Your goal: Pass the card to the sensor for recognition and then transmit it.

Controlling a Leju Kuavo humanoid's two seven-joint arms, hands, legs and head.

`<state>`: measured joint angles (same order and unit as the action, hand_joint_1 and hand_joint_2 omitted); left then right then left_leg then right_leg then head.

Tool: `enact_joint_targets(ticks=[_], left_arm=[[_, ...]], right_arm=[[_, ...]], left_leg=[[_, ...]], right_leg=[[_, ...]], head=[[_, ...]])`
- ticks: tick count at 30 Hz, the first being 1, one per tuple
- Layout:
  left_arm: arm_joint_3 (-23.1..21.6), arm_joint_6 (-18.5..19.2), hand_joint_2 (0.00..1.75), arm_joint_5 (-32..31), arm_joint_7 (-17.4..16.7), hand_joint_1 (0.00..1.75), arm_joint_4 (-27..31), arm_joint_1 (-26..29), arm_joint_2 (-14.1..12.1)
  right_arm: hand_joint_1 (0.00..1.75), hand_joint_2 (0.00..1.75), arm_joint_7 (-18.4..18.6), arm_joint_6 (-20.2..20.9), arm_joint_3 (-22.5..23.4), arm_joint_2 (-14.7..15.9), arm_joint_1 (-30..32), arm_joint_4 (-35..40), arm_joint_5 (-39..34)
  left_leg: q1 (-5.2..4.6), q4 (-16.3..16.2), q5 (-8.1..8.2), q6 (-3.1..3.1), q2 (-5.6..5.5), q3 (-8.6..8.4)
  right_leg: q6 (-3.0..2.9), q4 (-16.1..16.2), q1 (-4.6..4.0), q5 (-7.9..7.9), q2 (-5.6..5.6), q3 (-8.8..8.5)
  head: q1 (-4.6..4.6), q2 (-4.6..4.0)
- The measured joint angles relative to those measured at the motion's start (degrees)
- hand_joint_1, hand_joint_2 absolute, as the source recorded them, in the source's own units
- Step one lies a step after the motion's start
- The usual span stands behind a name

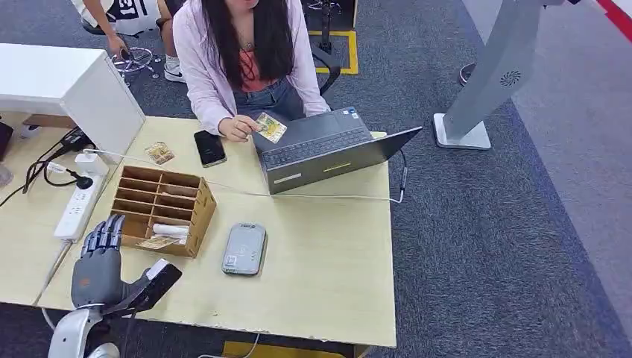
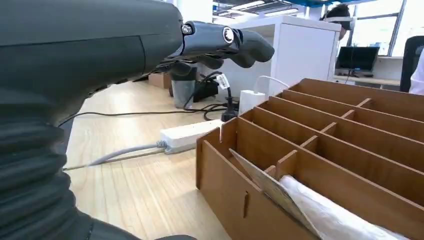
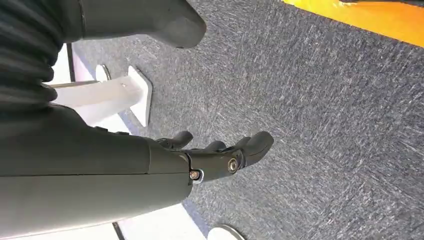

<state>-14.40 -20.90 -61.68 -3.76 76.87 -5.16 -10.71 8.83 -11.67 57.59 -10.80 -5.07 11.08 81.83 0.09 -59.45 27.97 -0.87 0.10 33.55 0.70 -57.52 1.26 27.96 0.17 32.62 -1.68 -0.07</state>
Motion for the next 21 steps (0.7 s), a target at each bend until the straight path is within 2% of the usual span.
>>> enact_joint_targets(ticks=[21], left_arm=[[0.5, 0.0, 1.75, -0.7, 0.2, 0.0, -2.6, -2.0, 0.8]], right_arm=[[0.0, 1.75, 0.0, 0.3, -0.2, 0.0, 0.0, 0.0, 0.9]], left_leg=[[0.0, 0.0, 0.0, 0.0, 0.0, 0.0]], right_leg=[[0.0, 0.0, -0.01, 0.0, 0.0, 0.0]], head=[[0.0, 0.0]])
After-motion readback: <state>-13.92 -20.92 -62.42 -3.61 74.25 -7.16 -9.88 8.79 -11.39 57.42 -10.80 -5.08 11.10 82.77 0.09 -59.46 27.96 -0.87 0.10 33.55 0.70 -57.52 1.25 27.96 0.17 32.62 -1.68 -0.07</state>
